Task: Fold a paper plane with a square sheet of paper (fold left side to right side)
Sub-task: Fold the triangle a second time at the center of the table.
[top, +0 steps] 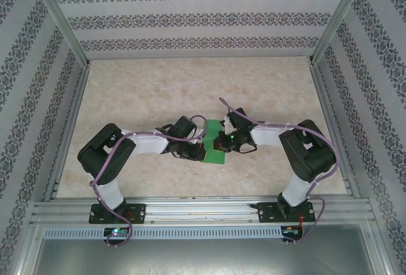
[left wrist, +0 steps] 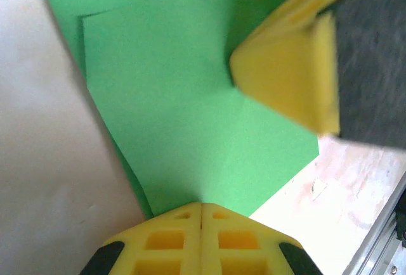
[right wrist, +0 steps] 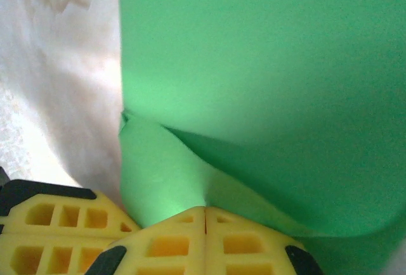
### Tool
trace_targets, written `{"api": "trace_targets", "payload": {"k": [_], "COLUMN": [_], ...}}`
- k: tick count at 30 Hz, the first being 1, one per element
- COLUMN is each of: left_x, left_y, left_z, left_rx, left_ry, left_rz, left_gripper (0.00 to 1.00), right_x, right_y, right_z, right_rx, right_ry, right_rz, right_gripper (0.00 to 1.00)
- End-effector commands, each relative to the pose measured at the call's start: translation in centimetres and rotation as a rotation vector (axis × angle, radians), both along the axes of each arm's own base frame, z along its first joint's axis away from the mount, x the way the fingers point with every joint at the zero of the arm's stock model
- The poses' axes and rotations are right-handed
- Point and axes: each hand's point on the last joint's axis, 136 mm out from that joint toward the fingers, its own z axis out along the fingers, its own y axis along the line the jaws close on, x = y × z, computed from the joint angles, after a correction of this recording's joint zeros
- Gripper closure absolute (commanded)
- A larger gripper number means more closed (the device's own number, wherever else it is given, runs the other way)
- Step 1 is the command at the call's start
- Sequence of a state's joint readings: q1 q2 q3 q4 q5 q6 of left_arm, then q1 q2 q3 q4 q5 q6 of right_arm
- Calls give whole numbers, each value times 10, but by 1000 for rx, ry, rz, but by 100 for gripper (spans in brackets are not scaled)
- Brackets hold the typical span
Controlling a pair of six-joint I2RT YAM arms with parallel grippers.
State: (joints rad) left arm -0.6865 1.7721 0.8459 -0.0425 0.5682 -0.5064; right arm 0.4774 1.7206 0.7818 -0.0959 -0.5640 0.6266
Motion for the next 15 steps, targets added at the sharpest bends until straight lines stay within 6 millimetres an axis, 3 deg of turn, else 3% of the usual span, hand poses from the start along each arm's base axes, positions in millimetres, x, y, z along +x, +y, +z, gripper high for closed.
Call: {"api": "trace_targets", "payload": {"k": [1, 8, 15], "left_x": [-23, -22, -20], "left_y": [29, 27, 23], "left_z": [-41, -39, -35], "left_rx": [156, 144, 128], "left_ry": [93, 87, 85], "left_rz": [27, 26, 24], "left_gripper": [100, 100, 100], "right_x": [11, 19, 34], "right_y": [-28, -53, -65], "right_z": [-11, -18, -2], "right_rx": [-101, -116, -115], "right_ry": [-13, -1, -37], "right_rz": [-33, -71, -84], "right_gripper": [100, 100, 100]}}
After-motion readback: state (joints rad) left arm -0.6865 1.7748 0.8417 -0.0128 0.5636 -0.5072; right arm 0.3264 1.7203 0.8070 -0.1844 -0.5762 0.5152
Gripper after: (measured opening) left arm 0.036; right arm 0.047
